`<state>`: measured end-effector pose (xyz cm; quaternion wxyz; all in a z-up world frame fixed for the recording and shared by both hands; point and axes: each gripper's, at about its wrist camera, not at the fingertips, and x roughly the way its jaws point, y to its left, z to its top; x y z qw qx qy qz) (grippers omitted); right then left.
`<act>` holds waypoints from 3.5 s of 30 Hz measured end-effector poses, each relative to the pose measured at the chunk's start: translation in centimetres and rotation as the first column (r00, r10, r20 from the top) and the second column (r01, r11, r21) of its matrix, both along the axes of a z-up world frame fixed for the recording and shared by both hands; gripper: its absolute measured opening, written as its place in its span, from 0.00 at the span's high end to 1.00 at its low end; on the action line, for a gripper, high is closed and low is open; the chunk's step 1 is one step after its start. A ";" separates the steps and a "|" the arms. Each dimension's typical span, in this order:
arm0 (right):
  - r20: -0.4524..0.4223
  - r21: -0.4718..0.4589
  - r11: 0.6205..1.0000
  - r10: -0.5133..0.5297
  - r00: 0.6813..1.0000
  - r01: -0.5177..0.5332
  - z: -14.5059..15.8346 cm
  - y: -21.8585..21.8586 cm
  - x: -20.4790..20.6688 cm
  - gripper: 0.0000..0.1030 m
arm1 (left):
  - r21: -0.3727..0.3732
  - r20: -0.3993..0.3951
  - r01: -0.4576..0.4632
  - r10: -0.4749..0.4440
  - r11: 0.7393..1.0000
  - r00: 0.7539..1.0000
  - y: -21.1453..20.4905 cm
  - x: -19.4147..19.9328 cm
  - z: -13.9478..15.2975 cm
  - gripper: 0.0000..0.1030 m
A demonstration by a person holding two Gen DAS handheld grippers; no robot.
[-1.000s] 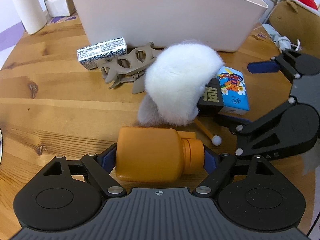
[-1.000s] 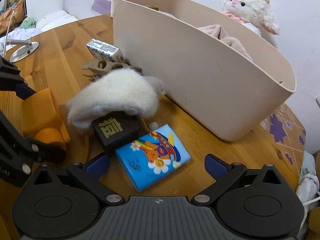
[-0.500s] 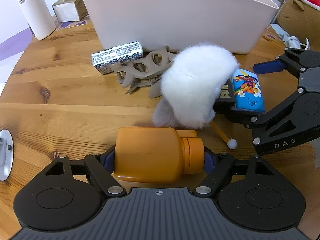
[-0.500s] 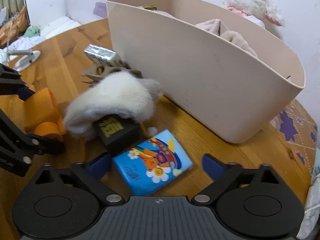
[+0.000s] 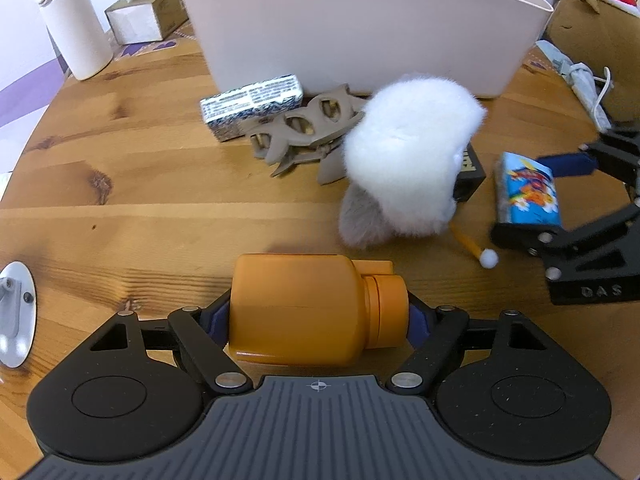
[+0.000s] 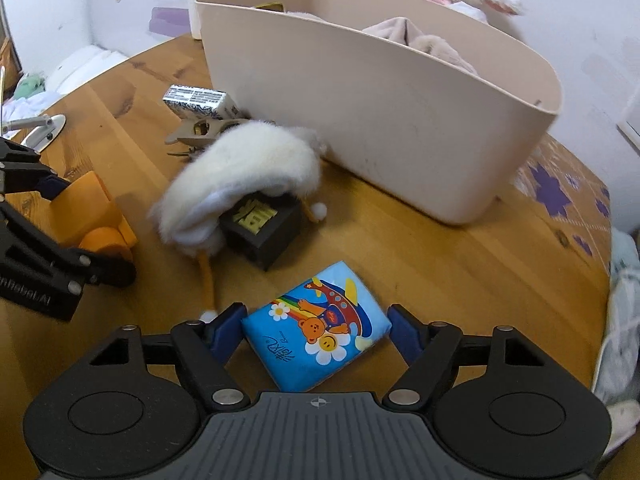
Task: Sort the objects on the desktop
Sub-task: 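Grasp the orange bottle with the left tool while the right tool grasps the blue tissue pack, then carry the bottle and tissue pack over the basket and open both tools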
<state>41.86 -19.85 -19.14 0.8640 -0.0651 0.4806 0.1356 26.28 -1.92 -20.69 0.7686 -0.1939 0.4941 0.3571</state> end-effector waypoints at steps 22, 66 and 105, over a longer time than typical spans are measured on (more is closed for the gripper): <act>0.040 0.143 0.951 -0.282 0.959 0.274 7.1 -1.6 -5.2 0.27 | 0.106 0.079 0.030 -0.039 0.994 0.996 0.6 -4.5 6.0 0.22; 0.376 0.189 0.919 -0.393 0.839 0.346 21.3 -7.2 5.4 0.27 | 0.407 0.197 0.179 -0.277 0.896 0.940 9.6 6.0 19.7 0.22; 0.092 0.093 0.887 -0.461 0.883 0.453 10.4 -5.9 18.3 0.27 | 0.253 0.010 0.328 -0.342 0.910 0.940 15.1 13.2 9.9 0.22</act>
